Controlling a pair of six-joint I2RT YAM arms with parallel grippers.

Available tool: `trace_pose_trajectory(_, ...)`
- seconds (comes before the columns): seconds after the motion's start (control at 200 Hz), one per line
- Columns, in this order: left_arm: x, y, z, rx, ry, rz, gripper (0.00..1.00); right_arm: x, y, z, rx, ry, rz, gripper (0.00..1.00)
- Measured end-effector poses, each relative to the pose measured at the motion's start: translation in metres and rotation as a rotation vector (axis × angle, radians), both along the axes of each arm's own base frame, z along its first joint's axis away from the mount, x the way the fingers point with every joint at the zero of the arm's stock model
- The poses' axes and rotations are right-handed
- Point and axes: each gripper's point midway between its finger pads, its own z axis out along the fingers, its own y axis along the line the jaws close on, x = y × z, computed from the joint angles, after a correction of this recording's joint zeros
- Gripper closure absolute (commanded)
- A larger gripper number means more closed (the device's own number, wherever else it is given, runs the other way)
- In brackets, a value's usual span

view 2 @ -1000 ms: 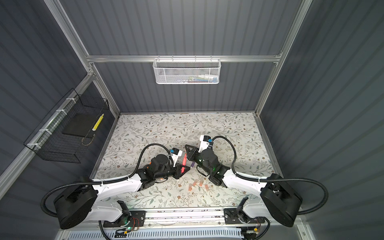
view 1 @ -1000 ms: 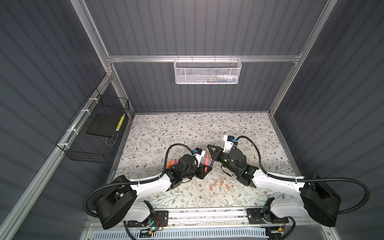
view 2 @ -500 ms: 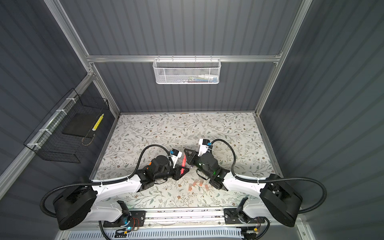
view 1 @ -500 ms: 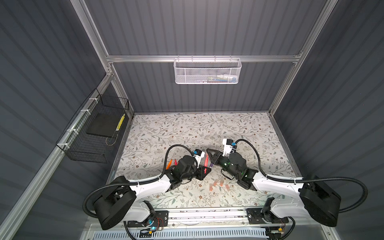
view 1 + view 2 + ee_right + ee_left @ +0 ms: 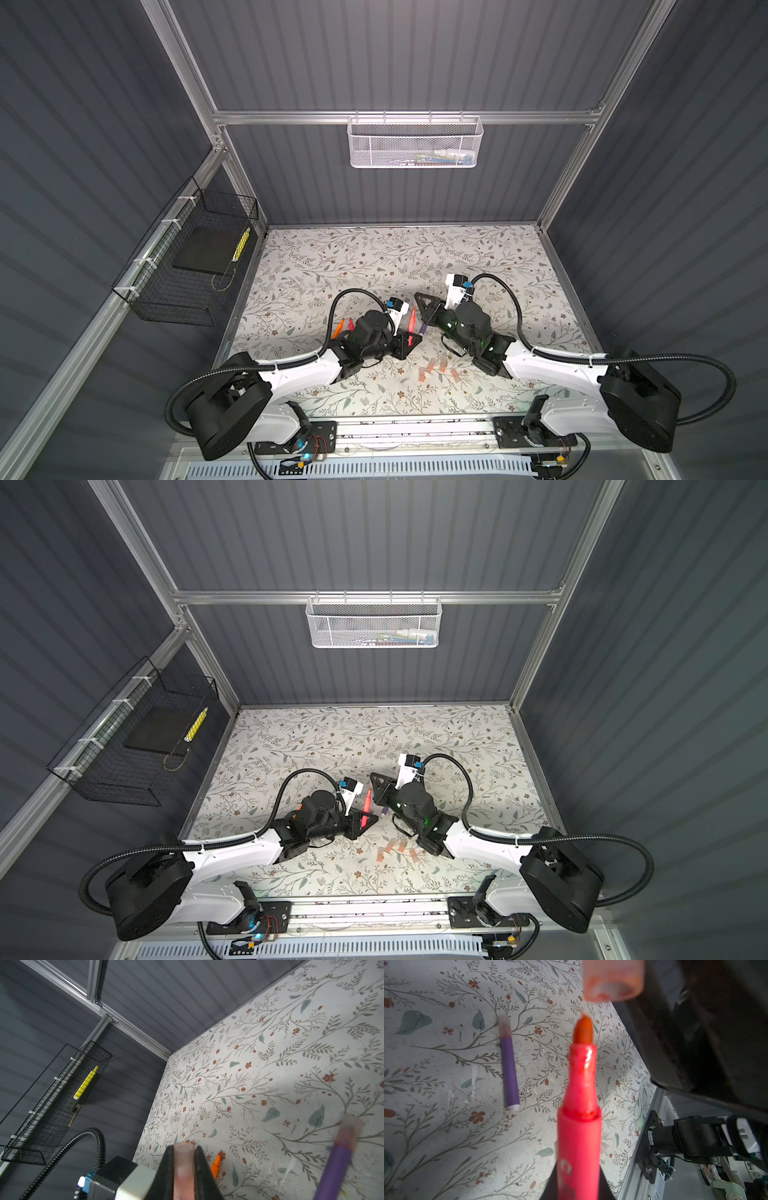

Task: Insert the pens into the pen caps
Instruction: 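Lower the pink cap onto the pink marker tip with the right gripper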

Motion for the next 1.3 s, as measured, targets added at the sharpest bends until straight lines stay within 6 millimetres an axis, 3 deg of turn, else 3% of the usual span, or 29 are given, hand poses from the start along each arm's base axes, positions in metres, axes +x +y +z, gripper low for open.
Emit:
trace_pose_trajectory(0.64, 0.001, 0.002, 0.003, -0.003, -0.009, 0.011, 1.00, -0.003, 0.006, -0.020, -0.012, 0.038, 0.019, 1.00)
trace_pose_trajectory(1.301, 0.002, 0.001, 0.005, -0.005, -0.020, 0.010, 1.00, -0.004, 0.004, -0.016, -0.035, 0.023, 0.012, 1.00)
